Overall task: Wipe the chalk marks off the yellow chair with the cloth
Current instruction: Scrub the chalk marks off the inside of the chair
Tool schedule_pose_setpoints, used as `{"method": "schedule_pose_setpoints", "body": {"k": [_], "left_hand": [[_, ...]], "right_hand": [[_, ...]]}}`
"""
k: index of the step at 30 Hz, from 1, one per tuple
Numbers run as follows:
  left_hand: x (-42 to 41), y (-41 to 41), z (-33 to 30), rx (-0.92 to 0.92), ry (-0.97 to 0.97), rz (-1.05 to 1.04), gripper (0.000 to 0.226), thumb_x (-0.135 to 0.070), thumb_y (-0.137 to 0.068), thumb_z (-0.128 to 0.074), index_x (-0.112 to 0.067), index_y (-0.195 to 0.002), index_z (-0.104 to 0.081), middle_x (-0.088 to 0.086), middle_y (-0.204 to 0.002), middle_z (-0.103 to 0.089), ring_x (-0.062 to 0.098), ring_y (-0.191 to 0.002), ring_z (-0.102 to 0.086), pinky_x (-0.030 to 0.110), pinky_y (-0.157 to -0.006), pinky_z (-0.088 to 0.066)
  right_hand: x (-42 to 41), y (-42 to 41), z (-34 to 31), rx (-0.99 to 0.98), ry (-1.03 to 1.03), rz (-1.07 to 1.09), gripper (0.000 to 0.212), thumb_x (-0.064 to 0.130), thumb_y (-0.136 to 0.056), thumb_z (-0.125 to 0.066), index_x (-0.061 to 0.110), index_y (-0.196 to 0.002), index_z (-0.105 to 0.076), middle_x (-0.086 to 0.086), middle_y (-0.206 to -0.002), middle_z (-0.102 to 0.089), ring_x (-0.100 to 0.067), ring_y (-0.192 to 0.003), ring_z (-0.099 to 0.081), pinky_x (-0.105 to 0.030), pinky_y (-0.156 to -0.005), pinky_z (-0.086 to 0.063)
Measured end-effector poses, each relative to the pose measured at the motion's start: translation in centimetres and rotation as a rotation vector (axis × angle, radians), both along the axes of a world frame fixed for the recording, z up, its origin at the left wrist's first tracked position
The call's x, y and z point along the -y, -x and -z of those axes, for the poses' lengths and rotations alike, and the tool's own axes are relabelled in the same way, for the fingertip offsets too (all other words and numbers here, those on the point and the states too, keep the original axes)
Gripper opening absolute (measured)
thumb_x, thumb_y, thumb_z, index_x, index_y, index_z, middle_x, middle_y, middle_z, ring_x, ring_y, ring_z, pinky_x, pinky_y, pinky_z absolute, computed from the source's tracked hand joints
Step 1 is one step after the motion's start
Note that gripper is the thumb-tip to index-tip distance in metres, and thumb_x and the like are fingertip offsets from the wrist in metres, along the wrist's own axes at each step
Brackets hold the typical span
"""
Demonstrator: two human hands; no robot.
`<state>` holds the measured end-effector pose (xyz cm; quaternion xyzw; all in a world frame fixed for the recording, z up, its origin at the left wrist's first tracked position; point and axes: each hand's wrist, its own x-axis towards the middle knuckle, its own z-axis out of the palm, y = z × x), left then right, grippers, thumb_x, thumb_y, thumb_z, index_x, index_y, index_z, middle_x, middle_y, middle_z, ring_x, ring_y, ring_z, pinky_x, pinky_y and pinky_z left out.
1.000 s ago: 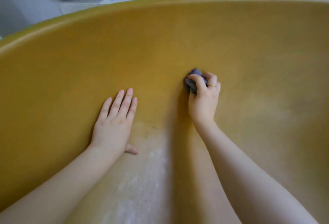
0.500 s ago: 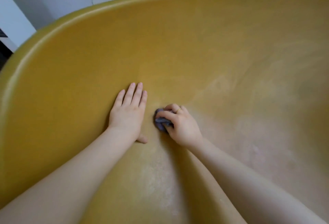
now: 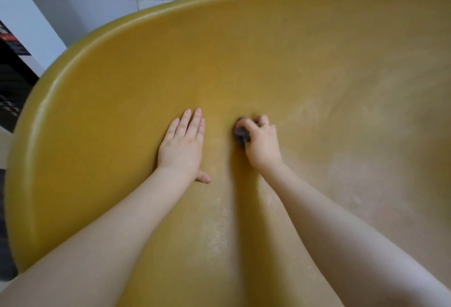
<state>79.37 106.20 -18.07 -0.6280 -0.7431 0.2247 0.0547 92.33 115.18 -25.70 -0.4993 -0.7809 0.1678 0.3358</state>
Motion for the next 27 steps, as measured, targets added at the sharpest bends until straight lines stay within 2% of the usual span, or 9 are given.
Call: {"method": "schedule_pose_setpoints", "body": {"k": [3,6,11,14,17,20,23,25,27], "left_hand": [[0.2,-0.2,-0.2,0.014,-0.003,-0.009,0.128,-0.068,-0.067,-0.064,-0.005,-0.147,0.014,0.009,-0.154,0.024,0.025,-0.144,0.017,0.035,-0.116,0.008],[0.5,-0.6,-0.5,0.034,0.018,-0.015,0.121,-0.063,-0.072,-0.064,-0.006,-0.148,0.010,0.009,-0.155,0.023,0.025,-0.144,0.016,0.035,-0.116,0.006],[2.3,0.0,-1.1,-0.034,0.075,-0.032,0.119,-0.062,-0.073,-0.064,-0.009,-0.149,0.010,0.009,-0.153,0.027,0.026,-0.143,0.019,0.038,-0.116,0.006],[3.2,1.1,-2.0,-0.076,0.062,-0.041,0.117,-0.064,-0.073,-0.062,-0.012,-0.149,0.009,0.009,-0.153,0.026,0.026,-0.143,0.019,0.039,-0.116,0.006],[3.8,2.2,-2.4,-0.104,0.069,-0.030,0.107,-0.064,-0.076,-0.059,-0.020,-0.150,0.004,0.011,-0.154,0.024,0.027,-0.143,0.018,0.039,-0.116,0.005],[3.8,2.2,-2.4,-0.095,0.073,-0.032,0.104,-0.063,-0.076,-0.060,-0.023,-0.151,0.000,0.011,-0.154,0.023,0.028,-0.143,0.018,0.038,-0.116,0.006],[3.8,1.9,-2.4,-0.086,0.064,-0.054,0.105,-0.061,-0.076,-0.063,-0.022,-0.151,0.000,0.012,-0.154,0.023,0.029,-0.143,0.018,0.039,-0.116,0.006],[3.8,1.9,-2.3,-0.084,0.054,-0.050,0.105,-0.061,-0.076,-0.062,-0.022,-0.151,0.000,0.012,-0.154,0.023,0.030,-0.143,0.018,0.039,-0.116,0.006],[4.0,1.8,-2.3,-0.073,0.048,-0.054,0.102,-0.059,-0.078,-0.061,-0.021,-0.151,0.000,0.012,-0.154,0.023,0.029,-0.143,0.018,0.039,-0.116,0.006]], "right_hand": [[5.4,-0.3,1.7,0.064,-0.040,-0.261,0.030,0.027,-0.081,-0.035,0.021,-0.102,-0.055,-0.012,-0.094,-0.057,-0.028,-0.072,-0.045,-0.033,-0.069,-0.035],[9.1,-0.9,2.1,0.076,-0.039,-0.361,0.026,0.024,-0.079,-0.033,0.023,-0.105,-0.039,-0.009,-0.097,-0.063,-0.032,-0.075,-0.055,-0.030,-0.072,-0.034],[8.6,-0.3,1.4,0.042,-0.192,-0.312,0.025,0.025,-0.074,-0.039,0.024,-0.094,-0.054,-0.007,-0.086,-0.063,-0.030,-0.064,-0.053,-0.029,-0.058,-0.048],[5.4,1.4,0.7,0.050,-0.189,-0.137,0.023,0.024,-0.077,-0.040,0.019,-0.090,-0.059,-0.011,-0.093,-0.061,-0.033,-0.072,-0.052,-0.035,-0.058,-0.047],[2.5,3.1,-0.4,-0.012,-0.032,0.080,0.022,0.010,-0.086,-0.047,0.017,-0.099,-0.063,-0.008,-0.113,-0.055,-0.033,-0.093,-0.046,-0.035,-0.066,-0.040],[2.2,4.2,-1.2,-0.160,0.126,0.185,0.028,0.005,-0.088,-0.045,0.020,-0.106,-0.062,-0.004,-0.118,-0.051,-0.029,-0.099,-0.043,-0.028,-0.068,-0.031],[3.8,3.9,-1.2,-0.137,0.100,0.109,0.026,0.013,-0.087,-0.053,0.019,-0.110,-0.062,-0.005,-0.120,-0.051,-0.032,-0.098,-0.047,-0.028,-0.078,-0.033],[5.7,3.5,-0.8,-0.124,0.070,0.003,0.025,0.023,-0.084,-0.061,0.016,-0.108,-0.064,-0.007,-0.114,-0.055,-0.031,-0.095,-0.051,-0.031,-0.084,-0.034],[8.3,3.2,-0.2,-0.130,0.071,-0.097,0.027,0.033,-0.082,-0.063,0.016,-0.102,-0.065,-0.008,-0.106,-0.057,-0.031,-0.092,-0.055,-0.033,-0.083,-0.039]]}}
